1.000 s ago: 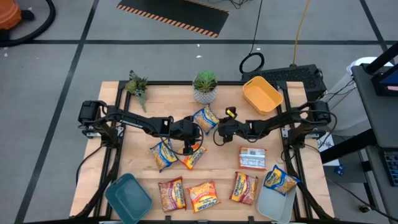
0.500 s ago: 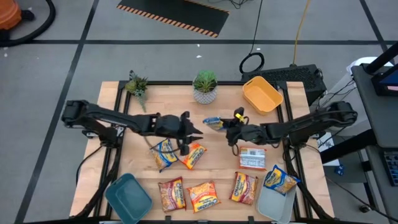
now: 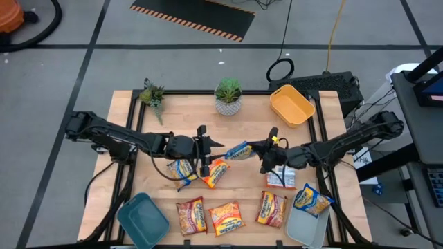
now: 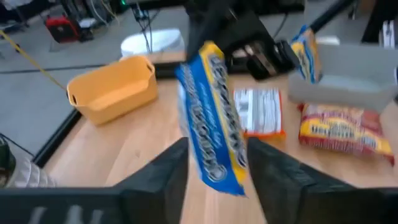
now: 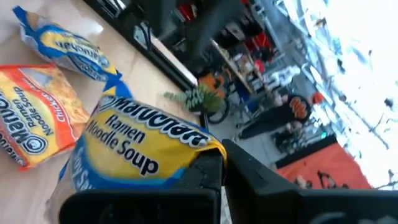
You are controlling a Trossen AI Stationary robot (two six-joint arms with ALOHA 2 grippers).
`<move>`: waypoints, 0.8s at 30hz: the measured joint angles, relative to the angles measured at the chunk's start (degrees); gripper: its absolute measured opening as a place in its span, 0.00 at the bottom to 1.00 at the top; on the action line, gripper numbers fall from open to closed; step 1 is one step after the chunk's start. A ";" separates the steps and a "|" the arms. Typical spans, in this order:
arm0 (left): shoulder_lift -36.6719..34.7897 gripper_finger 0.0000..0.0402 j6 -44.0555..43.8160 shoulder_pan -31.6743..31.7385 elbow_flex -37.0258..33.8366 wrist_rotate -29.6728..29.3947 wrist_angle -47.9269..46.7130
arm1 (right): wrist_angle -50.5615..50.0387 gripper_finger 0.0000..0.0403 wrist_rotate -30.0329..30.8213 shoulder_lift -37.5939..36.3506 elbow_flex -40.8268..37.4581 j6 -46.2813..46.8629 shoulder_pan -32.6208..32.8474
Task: Sort Maruchan noodles
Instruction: Put the right blue noodle pack into the gray bin
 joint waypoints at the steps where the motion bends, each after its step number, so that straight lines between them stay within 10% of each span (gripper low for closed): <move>1: 0.06 0.49 -0.42 0.00 -0.02 -0.02 0.60 | 0.29 0.00 -0.11 -0.02 0.00 -0.36 0.33; 9: 1.33 0.75 -4.66 -0.18 -0.09 0.71 4.29 | 3.24 0.00 -0.29 -0.02 0.00 -1.33 1.52; 24: 10.45 0.77 -8.71 4.07 -0.01 7.13 17.41 | 3.20 0.00 -0.31 -0.02 0.00 -1.29 1.46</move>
